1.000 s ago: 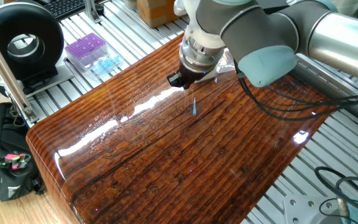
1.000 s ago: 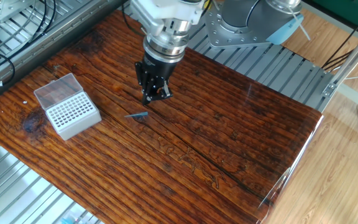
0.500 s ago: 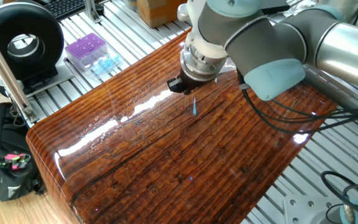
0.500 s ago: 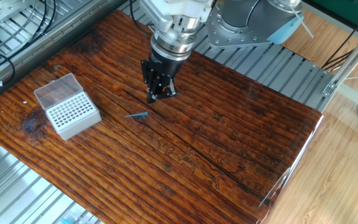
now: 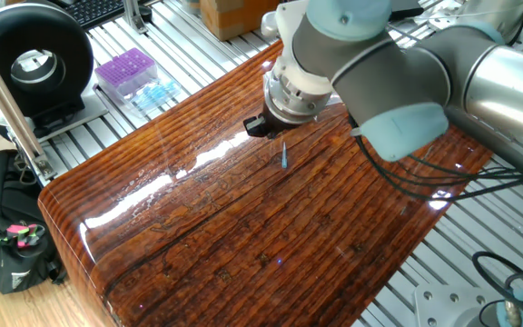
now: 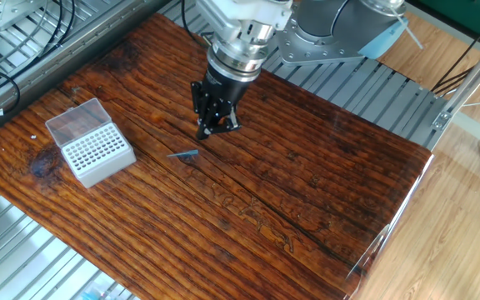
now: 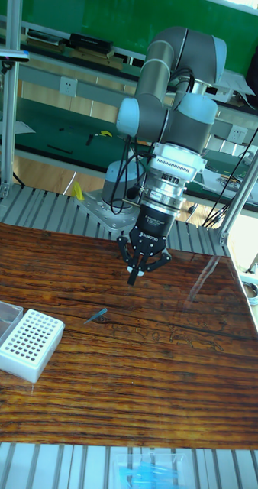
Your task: Insert a medium pipette tip into the holder for medium pipette tips
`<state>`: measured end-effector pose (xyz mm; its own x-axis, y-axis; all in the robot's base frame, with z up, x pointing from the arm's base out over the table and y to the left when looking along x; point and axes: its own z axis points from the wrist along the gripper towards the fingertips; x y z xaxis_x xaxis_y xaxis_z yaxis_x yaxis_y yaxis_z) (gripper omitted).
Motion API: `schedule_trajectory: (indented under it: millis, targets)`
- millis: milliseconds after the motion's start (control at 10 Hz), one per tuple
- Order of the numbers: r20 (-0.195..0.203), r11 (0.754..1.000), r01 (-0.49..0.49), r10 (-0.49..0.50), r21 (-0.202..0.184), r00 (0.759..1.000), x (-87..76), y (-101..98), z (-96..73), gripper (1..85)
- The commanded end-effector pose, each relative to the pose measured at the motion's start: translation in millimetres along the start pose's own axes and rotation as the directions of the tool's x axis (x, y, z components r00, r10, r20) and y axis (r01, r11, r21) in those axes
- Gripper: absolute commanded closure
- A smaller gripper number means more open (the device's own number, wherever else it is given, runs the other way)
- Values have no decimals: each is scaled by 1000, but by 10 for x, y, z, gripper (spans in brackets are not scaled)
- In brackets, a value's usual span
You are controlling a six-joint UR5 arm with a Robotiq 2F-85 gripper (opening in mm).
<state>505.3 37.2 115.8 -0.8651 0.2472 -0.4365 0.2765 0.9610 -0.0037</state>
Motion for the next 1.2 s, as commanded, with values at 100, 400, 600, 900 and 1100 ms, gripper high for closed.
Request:
schedule_trajectory:
  millis: [100, 400, 600, 900, 1100]
  targets:
    - [42, 999, 11, -9, -41, 999, -13, 80, 93, 847]
    - [84, 999, -23, 26, -40, 996, -102, 85, 71, 847]
    - [48, 1000, -30, 30, 7, 998, 61, -32, 58, 847]
    - [21, 999, 12, -11, -34, 1000, 252, 45, 41, 847]
    - [36, 999, 49, -49, -13, 998, 228, -11, 36, 847]
